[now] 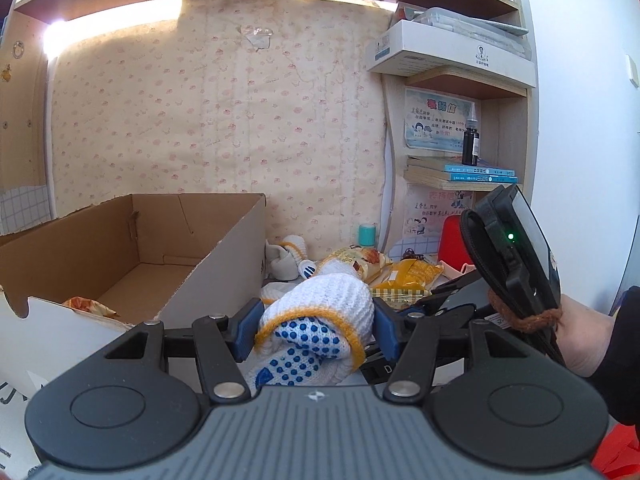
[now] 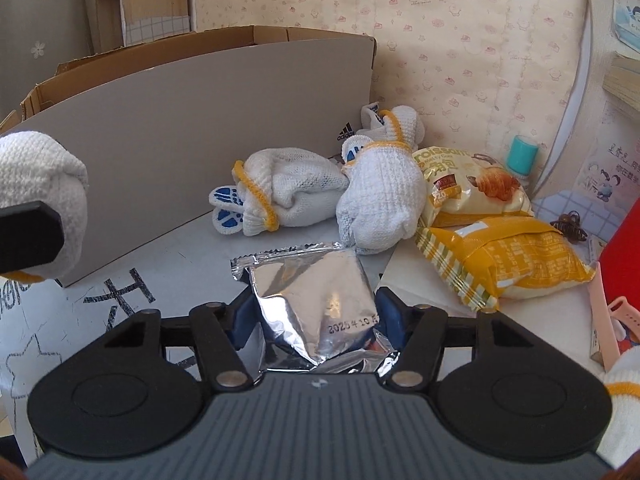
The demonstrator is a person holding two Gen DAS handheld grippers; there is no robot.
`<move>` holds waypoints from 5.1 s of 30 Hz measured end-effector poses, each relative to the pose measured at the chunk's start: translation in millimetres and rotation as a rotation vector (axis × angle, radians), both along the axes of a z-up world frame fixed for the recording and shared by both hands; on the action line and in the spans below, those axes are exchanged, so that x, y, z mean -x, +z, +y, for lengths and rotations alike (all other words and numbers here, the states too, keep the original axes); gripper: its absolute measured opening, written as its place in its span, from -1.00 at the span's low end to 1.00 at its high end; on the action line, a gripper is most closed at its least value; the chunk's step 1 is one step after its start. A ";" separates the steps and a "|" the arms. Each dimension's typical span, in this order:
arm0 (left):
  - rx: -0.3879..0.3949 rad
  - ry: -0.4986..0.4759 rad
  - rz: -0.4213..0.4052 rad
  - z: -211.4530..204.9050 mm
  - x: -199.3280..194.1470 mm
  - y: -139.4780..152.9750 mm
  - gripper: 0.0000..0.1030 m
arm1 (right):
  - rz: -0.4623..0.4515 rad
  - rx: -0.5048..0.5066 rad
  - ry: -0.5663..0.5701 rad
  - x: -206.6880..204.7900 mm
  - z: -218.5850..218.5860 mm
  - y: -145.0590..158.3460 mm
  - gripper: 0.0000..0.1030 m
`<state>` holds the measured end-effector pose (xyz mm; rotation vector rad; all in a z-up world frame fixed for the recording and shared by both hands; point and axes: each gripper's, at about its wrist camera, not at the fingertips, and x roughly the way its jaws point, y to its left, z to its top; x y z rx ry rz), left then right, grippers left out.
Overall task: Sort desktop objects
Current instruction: 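Grasp the silver foil packet with the right gripper, then carry the foil packet and glove over the box with both grippers, then open both grippers to drop the foil packet and glove into the box, then move both grippers back toward the remaining gloves and snacks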
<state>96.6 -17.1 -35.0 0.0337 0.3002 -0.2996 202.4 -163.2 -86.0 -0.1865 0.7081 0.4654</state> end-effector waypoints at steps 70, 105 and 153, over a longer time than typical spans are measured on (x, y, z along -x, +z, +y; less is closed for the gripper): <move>0.032 0.410 -0.063 141.3 -20.4 75.2 0.17 | -0.261 -0.061 -0.227 69.7 149.2 131.2 0.15; -0.015 0.440 -0.013 154.8 -50.8 63.8 0.18 | -0.177 -0.021 -0.168 -0.2 183.4 108.8 0.17; -0.063 0.080 -0.102 -32.5 -5.9 40.4 0.70 | -0.281 -0.111 -0.685 114.9 -68.1 76.9 0.55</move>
